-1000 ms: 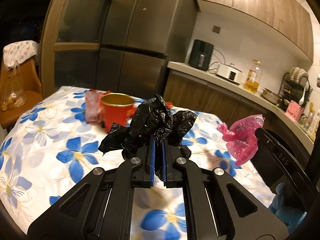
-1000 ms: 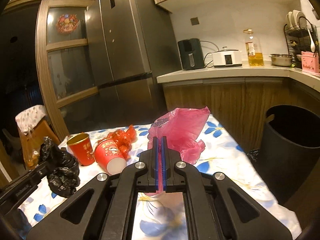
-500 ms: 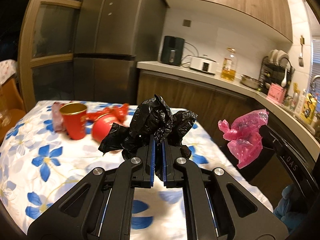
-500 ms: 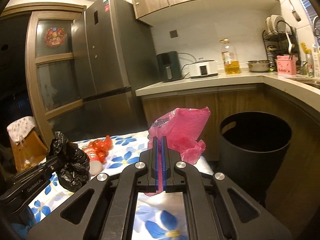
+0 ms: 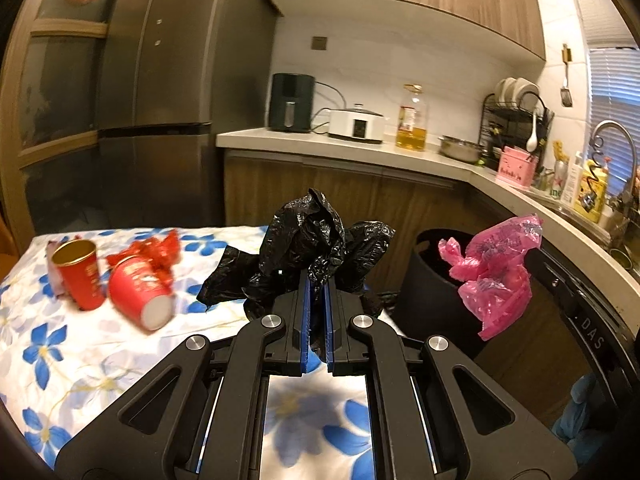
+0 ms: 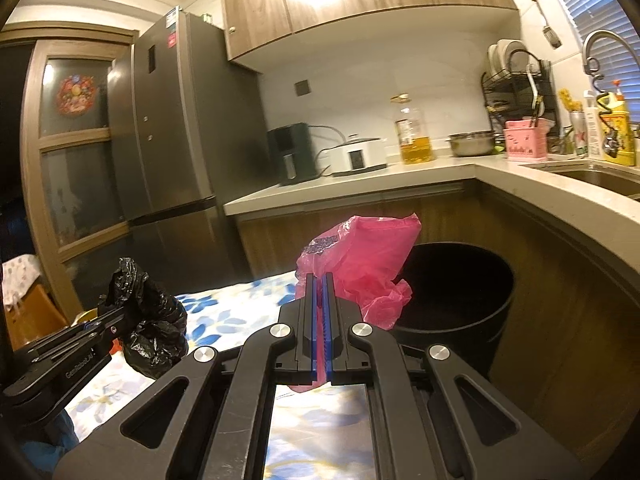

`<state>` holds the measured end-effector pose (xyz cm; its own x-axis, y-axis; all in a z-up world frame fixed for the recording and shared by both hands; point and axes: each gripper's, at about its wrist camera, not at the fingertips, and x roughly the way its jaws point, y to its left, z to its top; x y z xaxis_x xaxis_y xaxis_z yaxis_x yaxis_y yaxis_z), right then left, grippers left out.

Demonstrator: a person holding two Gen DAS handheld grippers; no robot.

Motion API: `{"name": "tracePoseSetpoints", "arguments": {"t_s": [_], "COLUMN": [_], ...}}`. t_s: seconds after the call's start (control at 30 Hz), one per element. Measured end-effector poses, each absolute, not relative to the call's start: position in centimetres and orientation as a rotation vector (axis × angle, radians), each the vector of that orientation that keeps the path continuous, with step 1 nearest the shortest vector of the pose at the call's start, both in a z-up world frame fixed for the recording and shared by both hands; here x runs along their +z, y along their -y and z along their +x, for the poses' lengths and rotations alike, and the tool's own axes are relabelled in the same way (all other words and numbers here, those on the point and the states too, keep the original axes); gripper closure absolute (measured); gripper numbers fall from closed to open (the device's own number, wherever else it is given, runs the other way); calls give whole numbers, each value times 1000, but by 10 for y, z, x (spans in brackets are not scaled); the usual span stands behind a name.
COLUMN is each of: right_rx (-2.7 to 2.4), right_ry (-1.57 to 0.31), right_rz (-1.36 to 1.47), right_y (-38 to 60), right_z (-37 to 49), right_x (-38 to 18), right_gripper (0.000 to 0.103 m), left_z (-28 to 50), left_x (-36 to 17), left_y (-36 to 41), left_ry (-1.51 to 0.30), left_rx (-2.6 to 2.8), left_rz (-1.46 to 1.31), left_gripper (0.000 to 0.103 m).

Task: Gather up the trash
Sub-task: 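Carry the black bag and pink plastic bag over the black trash bin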

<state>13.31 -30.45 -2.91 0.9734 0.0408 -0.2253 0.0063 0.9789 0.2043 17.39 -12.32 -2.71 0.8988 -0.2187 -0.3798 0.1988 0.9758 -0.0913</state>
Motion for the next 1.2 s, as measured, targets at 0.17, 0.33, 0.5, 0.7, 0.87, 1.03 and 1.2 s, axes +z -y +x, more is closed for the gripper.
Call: {"name": "tracePoseSetpoints", "arguments": {"t_s": [0.17, 0.33, 0.5, 0.7, 0.87, 1.03, 1.2], "right_rx": [-36, -105, -149, -173, -177, -176, -176], "right_ry": [-211, -204, -199, -184, -176, -174, -176], "right_rz": [201, 191, 192, 174, 160, 142, 146], "right_y": [326, 352, 373, 386, 390, 393, 398], "right_z": [132, 136, 143, 153, 163, 173, 179], "right_x": [-24, -22, -19, -13, -9, -6, -7], "right_gripper": [100, 100, 100, 100, 100, 100, 100], "left_z": [183, 193, 208, 223, 236, 245, 255], "left_x": [-21, -11, -5, 1, 1, -1, -7], "left_y": [149, 180, 213, 245, 265, 279, 287], "left_ry": [-383, -357, -338, -312, -311, -308, -324], "left_rx": [-256, -301, -344, -391, -423, -440, -453], "left_rz": [-34, -10, 8, 27, 33, 46, 49], "left_gripper": [98, 98, 98, 98, 98, 98, 98]}}
